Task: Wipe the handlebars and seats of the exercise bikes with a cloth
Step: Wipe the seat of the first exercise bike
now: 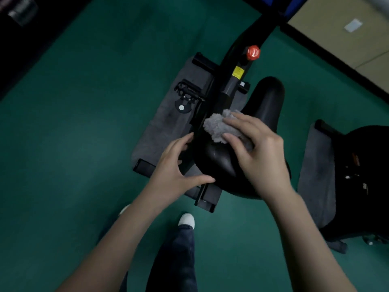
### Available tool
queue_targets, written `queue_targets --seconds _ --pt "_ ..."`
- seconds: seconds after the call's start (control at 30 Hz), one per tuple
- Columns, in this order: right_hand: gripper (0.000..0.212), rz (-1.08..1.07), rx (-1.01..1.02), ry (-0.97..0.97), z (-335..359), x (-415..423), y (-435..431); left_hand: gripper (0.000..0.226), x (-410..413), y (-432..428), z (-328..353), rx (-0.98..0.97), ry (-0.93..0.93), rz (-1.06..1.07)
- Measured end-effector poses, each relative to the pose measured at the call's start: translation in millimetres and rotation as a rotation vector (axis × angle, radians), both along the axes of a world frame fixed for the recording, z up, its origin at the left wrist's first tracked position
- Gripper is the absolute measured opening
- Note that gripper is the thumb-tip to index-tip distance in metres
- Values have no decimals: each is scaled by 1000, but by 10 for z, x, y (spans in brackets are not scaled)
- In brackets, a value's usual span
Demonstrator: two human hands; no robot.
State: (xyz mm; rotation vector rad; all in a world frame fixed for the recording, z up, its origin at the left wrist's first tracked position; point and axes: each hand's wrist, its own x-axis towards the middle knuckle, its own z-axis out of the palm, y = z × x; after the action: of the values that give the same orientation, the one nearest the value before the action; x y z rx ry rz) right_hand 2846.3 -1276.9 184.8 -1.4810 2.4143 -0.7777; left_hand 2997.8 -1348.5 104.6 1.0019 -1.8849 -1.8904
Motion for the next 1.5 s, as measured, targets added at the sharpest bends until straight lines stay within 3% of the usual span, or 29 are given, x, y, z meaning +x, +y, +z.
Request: queue_targets --seconds 0.33,0.5,0.6,0.73,0.8,1.0,1.13,1.2,1.37,1.5 --pt "26 391 -153 -120 0 -218 386 83 -106 749 57 165 12 387" --pt "26 717 -97 -146 26 -242 418 68 -288 1083 89 322 80 604" --pt "23 912 5 -56 49 -225 273 35 -369 1173 83 368 152 682" --pt "19 1156 258 261 104 -92 -138 16 -441 1227 70 433 255 781" --pt "19 1218 418 339 119 18 -392 19 -473 1243 69 449 275 822" --pt "18 908 737 257 108 81 -1006 34 -534 1257 86 429 295 832" --pt "15 1145 665 221 158 98 -747 30 -470 1213 69 406 269 789" --pt "15 1161 626 205 125 58 -730 30 -443 1180 79 389 239 766" --pt "17 747 596 94 23 -136 -910 28 -374 1098 85 322 173 692" --pt "22 586 519 89 27 -361 -786 33 -327 1044 58 262 104 622"
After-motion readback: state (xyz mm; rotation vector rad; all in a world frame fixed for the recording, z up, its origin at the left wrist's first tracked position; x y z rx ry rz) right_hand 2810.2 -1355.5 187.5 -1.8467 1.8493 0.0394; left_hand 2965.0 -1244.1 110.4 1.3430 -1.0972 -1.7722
